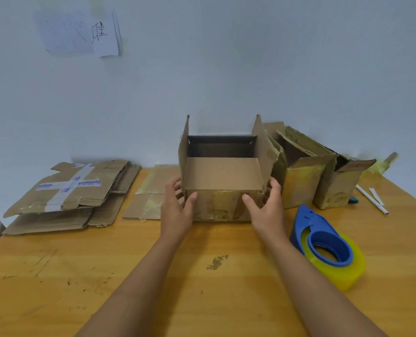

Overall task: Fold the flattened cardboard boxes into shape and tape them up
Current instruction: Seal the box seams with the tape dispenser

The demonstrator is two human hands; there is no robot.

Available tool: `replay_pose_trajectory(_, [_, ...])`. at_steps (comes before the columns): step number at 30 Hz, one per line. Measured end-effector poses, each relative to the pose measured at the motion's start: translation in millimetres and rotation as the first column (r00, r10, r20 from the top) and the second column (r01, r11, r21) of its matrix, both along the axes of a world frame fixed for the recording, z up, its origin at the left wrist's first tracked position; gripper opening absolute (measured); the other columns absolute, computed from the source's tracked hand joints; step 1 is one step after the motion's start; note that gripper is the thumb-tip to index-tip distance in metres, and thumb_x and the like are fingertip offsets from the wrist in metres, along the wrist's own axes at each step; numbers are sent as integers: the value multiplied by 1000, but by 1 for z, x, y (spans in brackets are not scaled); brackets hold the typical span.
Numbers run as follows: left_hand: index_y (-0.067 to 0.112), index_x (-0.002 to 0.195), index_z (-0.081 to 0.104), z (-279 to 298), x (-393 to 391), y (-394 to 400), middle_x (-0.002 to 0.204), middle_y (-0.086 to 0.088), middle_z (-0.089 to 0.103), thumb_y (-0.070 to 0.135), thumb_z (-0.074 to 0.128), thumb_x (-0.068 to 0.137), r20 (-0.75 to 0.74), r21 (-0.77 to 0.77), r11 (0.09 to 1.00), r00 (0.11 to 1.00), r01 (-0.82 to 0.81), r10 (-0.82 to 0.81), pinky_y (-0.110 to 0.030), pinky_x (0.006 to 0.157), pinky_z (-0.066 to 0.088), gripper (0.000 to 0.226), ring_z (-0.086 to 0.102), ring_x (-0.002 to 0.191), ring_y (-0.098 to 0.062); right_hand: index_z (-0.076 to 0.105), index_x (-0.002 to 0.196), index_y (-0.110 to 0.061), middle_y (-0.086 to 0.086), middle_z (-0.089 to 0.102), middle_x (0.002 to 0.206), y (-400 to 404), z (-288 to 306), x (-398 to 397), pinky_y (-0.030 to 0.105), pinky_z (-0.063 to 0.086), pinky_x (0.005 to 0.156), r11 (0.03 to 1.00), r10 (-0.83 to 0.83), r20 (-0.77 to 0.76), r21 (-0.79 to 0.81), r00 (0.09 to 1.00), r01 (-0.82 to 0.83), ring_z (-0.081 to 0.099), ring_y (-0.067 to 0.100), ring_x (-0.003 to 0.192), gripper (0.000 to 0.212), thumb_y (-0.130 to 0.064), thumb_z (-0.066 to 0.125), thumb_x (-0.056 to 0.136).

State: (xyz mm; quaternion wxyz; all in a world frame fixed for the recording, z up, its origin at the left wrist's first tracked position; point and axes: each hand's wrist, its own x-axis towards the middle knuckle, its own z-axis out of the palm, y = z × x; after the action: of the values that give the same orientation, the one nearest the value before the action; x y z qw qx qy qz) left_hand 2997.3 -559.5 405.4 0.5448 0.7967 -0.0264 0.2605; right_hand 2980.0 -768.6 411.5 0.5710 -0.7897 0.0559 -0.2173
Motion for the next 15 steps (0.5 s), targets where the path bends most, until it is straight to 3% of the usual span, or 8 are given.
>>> replay_pose_trajectory(3, [42,135,31,1,7,-7,129,12,49,34,65,95,-3,3,1000,1000,13,-13,-10,77,45,54,52,111,-8,16,156,-30,3,31,159,-3,0,6,35,37,108,1000,-9,-13,21,1000,10,34,23,143,84,-30,71,92])
replay_pose_trajectory(6, [35,140,32,-4,13,-12,125,8,48,34,64,95,-47,-1,1000,999,-27,27,-19,78,46,55,53,111,-13,12,158,-27,4,28,160,1,1,11,30,33,105,1000,6,-47,-18,999,-6,32,23,144,90,-32,72,91])
replay_pose_trajectory(11, [34,141,31,-7,24,-17,133,-1,52,35,64,95,-74,-1,998,995,-59,59,-39,91,55,56,55,115,-20,-1,160,-28,2,16,166,2,3,24,27,25,105,998,29,-105,-45,994,-34,22,22,150,99,-35,71,91])
replay_pose_trajectory(15, [37,138,31,-5,32,-17,125,2,51,37,64,95,-72,7,997,995,-72,72,-37,87,54,55,54,112,-18,-14,158,-31,2,10,168,3,7,37,38,27,115,994,61,-188,-78,980,-77,20,25,151,105,-33,69,93])
